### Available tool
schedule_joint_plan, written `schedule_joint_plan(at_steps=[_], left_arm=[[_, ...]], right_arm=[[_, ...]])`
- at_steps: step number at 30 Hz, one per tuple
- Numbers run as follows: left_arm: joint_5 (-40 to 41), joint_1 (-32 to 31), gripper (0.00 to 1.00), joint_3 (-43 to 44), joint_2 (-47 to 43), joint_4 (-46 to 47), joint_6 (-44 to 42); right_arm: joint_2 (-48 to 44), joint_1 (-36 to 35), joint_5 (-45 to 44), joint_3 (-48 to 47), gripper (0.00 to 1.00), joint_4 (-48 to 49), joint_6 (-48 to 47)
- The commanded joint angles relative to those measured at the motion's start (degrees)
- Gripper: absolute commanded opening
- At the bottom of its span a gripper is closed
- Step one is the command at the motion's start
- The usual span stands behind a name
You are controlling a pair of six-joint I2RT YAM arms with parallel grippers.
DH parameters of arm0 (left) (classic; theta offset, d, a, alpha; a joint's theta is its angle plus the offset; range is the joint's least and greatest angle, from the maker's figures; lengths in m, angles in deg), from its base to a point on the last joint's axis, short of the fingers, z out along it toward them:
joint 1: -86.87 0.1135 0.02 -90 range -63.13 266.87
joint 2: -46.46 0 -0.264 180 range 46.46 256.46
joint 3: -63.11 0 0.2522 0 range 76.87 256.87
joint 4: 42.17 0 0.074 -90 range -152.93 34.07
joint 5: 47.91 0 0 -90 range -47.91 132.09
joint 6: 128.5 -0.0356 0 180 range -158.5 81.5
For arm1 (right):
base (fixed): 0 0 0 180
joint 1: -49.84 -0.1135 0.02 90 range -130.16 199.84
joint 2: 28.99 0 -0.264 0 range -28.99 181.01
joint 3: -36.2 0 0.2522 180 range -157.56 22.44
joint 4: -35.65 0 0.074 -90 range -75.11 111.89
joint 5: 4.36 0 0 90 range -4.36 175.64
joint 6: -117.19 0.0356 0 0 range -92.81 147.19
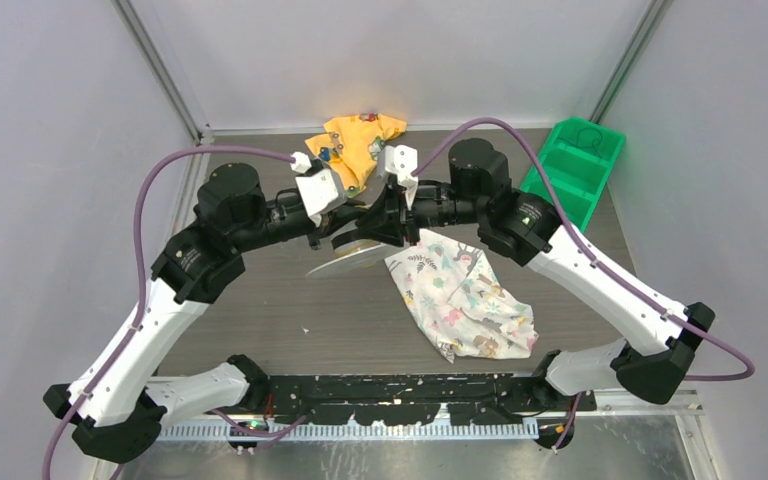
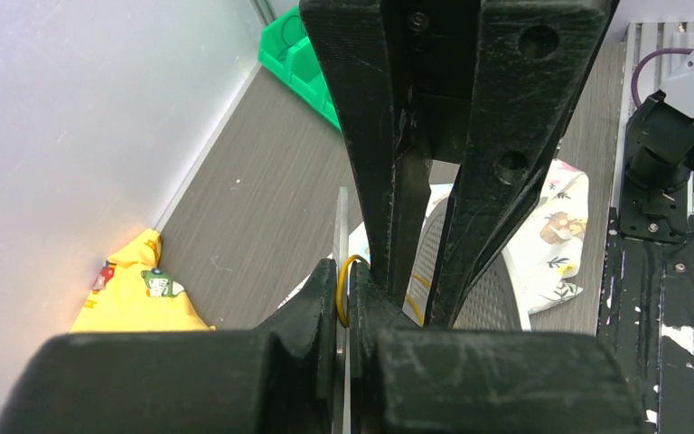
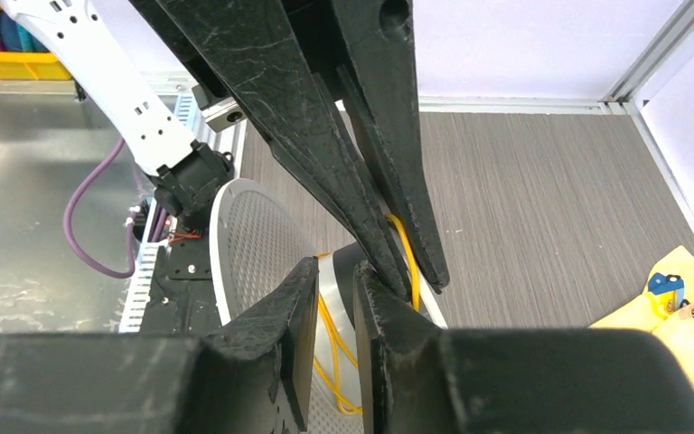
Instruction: Wrap the cables
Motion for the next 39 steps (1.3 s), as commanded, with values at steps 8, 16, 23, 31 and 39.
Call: schedule_joint_plan(at_steps=[8, 16, 23, 31, 39], left_arm=[[2.3, -0.4, 0.00, 0.2, -0.4, 6.5, 0.8], [0.2, 4.4, 0.00, -5.2, 0.1, 11.4, 5.3], [-13.4, 17.3, 0.00, -9.7, 2.8, 17.6, 17.3], [-32.8, 30.7, 0.00, -17.1, 11.3, 35.4, 42.4], [-44.6, 36.1, 0.00, -21.7, 29.5, 67.4, 82.5]], right_arm=[[-5.5, 0.9, -7.9, 2.7, 0.31, 3.6, 0.9], [-12.7, 1.5, -20.6, 7.8, 0.58, 5.6, 2.4], [-18.4, 2.8, -37.4, 14.4, 0.86, 7.4, 2.7], [-20.2, 8.7, -43.9, 17.6, 0.92, 7.6, 6.0], [-19.6, 14.6, -39.8, 18.5, 0.92, 8.2, 9.2]])
